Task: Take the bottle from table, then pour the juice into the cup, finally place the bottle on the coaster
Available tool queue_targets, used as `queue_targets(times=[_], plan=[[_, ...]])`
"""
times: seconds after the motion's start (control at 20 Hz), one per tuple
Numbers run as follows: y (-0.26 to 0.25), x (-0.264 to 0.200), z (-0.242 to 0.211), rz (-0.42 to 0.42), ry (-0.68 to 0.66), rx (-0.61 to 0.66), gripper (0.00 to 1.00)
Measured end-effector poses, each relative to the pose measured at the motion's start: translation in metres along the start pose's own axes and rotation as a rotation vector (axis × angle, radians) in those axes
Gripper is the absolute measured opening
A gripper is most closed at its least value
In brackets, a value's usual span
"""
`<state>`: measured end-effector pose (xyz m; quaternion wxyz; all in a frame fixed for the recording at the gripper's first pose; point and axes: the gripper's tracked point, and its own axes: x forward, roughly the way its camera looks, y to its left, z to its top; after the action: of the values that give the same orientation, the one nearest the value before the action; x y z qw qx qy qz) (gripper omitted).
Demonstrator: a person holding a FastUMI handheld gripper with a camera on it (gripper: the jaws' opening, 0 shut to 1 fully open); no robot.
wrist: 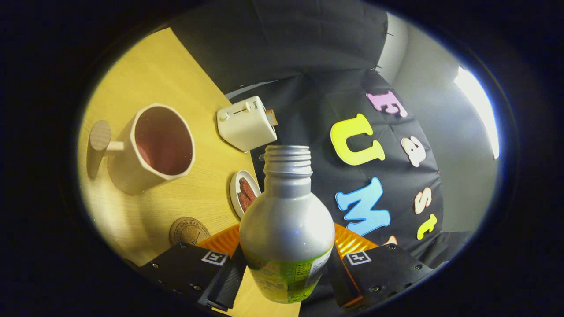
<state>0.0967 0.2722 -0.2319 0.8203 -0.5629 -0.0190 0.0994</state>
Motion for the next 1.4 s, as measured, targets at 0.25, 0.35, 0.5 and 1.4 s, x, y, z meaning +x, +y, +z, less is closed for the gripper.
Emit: queue_targets(times=[0.25,0.35,0.5,1.4], plan=[[-0.008,-0.005,0.001,-0.021,-0.013,0.123,0.81],[-0.009,-0.007,0.002,-0.018,-0.021,0.207,0.81],[-0.013,-0.008,0.003,-0.009,-0.023,0.351,0.81],[-0.019,0.014,-0.001,0.199,-0.028,1.202,0.81]])
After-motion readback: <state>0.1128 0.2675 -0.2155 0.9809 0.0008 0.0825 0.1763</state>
